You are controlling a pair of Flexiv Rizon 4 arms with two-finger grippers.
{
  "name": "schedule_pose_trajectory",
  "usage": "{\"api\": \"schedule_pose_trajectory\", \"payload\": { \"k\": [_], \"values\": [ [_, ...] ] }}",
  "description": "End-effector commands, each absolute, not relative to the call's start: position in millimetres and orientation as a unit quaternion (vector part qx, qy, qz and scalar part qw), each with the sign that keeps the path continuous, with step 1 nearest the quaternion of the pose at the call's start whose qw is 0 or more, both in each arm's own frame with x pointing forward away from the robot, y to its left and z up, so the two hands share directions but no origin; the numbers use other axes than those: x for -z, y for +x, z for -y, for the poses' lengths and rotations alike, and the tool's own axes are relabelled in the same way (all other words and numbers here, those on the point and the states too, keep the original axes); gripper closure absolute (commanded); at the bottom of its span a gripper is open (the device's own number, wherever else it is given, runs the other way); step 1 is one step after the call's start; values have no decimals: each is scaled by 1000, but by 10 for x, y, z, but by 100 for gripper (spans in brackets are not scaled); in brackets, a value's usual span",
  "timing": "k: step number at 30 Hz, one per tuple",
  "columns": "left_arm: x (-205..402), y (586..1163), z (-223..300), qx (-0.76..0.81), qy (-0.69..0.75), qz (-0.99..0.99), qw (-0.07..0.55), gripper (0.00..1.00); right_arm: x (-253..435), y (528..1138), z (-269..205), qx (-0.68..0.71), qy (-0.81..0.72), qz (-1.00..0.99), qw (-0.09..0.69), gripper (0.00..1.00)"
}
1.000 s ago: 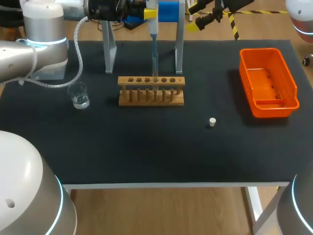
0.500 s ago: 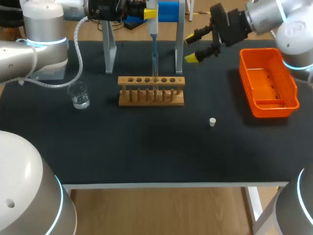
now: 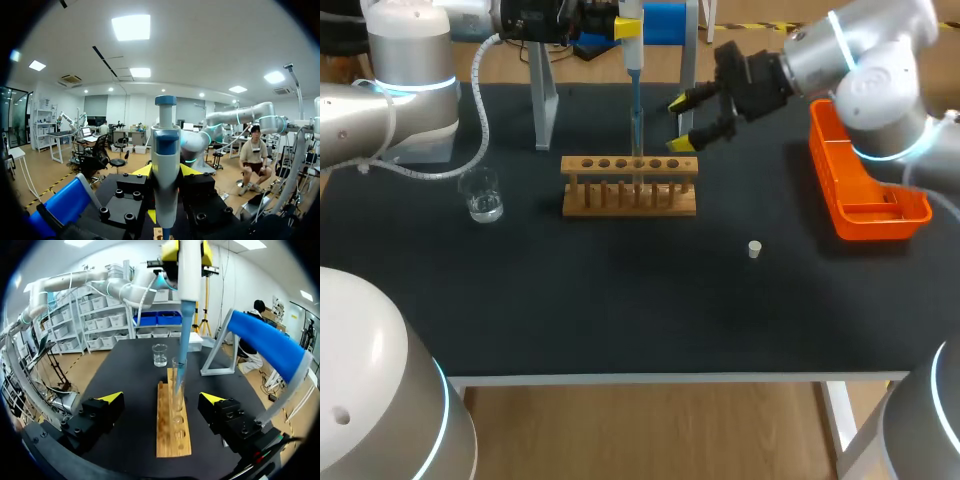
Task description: Invert the test tube, pick up the pipette, mount the tip to pipette, aspirate from beaker and dispense into the tube, eject the tip, return the pipette, and cap with the stopper.
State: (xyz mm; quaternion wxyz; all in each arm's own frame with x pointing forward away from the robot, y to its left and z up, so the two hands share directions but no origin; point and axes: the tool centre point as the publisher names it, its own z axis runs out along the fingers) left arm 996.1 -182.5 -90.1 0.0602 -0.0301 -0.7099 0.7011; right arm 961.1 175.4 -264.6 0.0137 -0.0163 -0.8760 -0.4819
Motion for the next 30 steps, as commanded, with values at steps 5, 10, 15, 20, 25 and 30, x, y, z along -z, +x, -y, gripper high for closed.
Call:
{"api": "schedule_pose_trajectory", "payload": {
  "k": [5,10,15,20,25,30],
  "values": [
    [900,9965,1825,-701,-31,710,61,100,2881,9773,-2036,474,-1,880,31,0],
    [900,9965,1825,-701,-31,710,61,100,2963,9770,-2123,468,10,883,32,0],
    [900,9965,1825,-701,-31,710,61,100,3042,9742,-2180,457,22,889,23,0],
    [900,9965,1825,-701,-31,710,61,100,3098,9736,-2213,449,31,893,7,0],
    [900,9965,1825,-701,-31,710,61,100,3137,9729,-2249,443,45,895,-4,0],
    [900,9965,1825,-701,-31,710,61,100,3185,9738,-2286,440,53,896,-8,0]
  ]
}}
